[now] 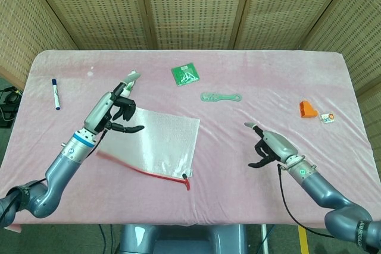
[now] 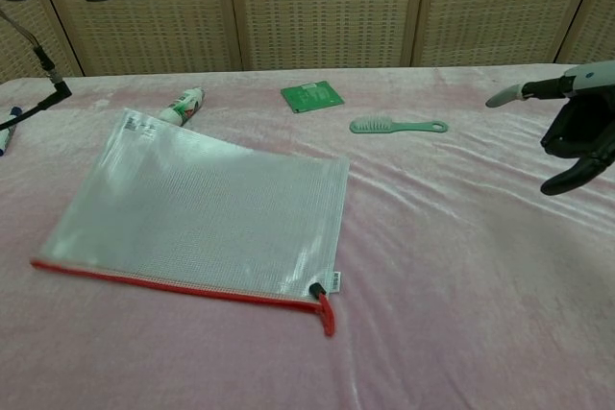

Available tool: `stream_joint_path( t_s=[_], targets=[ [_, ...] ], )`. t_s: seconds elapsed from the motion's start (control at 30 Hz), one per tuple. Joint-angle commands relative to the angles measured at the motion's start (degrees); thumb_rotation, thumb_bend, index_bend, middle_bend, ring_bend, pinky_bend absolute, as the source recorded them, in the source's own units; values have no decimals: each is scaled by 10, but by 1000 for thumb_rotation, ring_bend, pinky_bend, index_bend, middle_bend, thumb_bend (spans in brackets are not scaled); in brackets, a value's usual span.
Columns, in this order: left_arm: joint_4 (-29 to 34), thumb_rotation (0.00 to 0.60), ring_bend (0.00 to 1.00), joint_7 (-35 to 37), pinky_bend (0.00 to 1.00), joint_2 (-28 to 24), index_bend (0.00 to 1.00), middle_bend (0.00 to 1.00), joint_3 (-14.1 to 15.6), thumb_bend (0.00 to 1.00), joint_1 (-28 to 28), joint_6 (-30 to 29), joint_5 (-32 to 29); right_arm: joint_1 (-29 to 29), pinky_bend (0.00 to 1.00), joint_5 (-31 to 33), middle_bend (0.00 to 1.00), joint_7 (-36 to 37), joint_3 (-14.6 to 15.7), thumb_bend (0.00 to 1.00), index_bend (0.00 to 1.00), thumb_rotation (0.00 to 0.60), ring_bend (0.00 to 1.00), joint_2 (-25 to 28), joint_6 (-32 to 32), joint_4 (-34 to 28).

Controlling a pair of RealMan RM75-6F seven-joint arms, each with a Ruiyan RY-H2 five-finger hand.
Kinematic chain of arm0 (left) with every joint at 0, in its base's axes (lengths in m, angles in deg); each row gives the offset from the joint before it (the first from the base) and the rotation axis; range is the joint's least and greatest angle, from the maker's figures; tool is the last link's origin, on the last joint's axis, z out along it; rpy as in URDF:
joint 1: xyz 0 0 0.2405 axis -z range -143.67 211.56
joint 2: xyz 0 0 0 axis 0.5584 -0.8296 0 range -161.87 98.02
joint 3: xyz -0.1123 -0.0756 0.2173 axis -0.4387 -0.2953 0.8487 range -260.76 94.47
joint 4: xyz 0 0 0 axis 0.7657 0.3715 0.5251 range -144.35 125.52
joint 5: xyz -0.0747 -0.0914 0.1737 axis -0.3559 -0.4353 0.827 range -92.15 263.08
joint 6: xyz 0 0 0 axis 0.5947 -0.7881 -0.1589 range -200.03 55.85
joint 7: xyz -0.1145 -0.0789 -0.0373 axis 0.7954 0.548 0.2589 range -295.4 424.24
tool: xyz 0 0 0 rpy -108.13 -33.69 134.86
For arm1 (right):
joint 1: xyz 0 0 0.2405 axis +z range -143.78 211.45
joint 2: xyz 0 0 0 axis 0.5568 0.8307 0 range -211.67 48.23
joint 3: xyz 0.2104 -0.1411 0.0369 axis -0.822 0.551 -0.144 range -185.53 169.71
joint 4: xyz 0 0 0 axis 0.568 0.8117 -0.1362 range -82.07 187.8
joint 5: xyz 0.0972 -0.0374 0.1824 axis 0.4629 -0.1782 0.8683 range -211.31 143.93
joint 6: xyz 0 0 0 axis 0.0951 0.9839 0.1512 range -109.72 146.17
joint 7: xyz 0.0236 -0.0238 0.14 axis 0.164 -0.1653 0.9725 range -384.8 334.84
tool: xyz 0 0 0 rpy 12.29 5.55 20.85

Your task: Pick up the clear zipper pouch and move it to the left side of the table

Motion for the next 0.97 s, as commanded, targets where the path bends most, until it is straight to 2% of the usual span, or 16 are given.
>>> stream_joint_path(
  t_s=[0.03, 0.07, 0.1, 0.13, 0.17, 0.2, 0.23, 0.3, 0.37, 0.4, 0.53, 0.6, 0.8, 0.97],
  targets=[
    [10, 600, 86, -29, 202, -23, 0, 91, 14, 0, -10, -1, 7, -10, 996, -22, 844, -22, 5, 0, 0, 600, 873, 5, 28, 1],
    [14, 600, 17, -46, 91, -31, 0, 24, 17, 0, -15, -5, 6, -15, 960, -35, 769, -40, 9, 0, 0, 600, 800, 6, 49, 3],
    [18, 600, 1, -66, 45, -39, 0, 4, 20, 0, -21, -8, 2, -22, 912, -47, 701, -55, 12, 0, 0, 600, 733, 5, 71, 3],
    [23, 600, 0, -92, 9, -50, 0, 0, 25, 0, -29, -11, -5, -30, 790, -58, 568, -71, 15, 0, 0, 600, 593, 4, 94, 3],
    [27, 600, 0, -113, 0, -59, 0, 0, 28, 0, -35, -13, -11, -38, 627, -70, 411, -88, 18, 0, 0, 600, 422, 4, 119, 4],
    [32, 600, 0, -139, 0, -69, 0, 0, 33, 0, -43, -18, -17, -47, 512, -80, 303, -103, 21, 0, 0, 600, 302, 2, 141, 5],
    [42, 600, 0, -175, 0, -79, 0, 0, 38, 0, -54, -27, -26, -60, 351, -96, 158, -128, 28, 0, 0, 600, 145, 0, 173, 6],
    [63, 600, 0, -275, 0, -98, 0, 0, 52, 0, -85, -61, -51, -86, 171, -120, 30, -172, 38, 0, 0, 600, 20, -9, 236, 13],
    [86, 600, 0, -348, 0, -108, 0, 0, 63, 0, -112, -94, -71, -110, 36, -132, 0, -200, 46, 0, 0, 600, 0, -17, 282, 17],
    [98, 600, 0, -379, 0, -112, 0, 0, 69, 0, -125, -111, -79, -120, 15, -136, 0, -206, 50, 0, 0, 600, 0, -20, 299, 18],
    [147, 600, 0, -477, 0, -130, 0, 0, 104, 0, -185, -178, -94, -158, 0, -154, 0, -212, 65, 0, 0, 600, 0, -31, 358, 25],
    [165, 600, 0, -519, 0, -132, 0, 0, 138, 0, -228, -222, -77, -189, 0, -172, 0, -216, 79, 0, 0, 600, 0, -38, 406, 27],
    [162, 600, 0, -549, 0, -112, 0, 0, 183, 0, -296, -295, -22, -237, 0, -208, 0, -233, 103, 0, 0, 600, 0, -47, 474, 29],
    [150, 600, 0, -537, 0, -101, 0, 0, 197, 0, -323, -315, 5, -256, 0, -222, 0, -248, 110, 0, 0, 600, 0, -53, 499, 37]
  ],
)
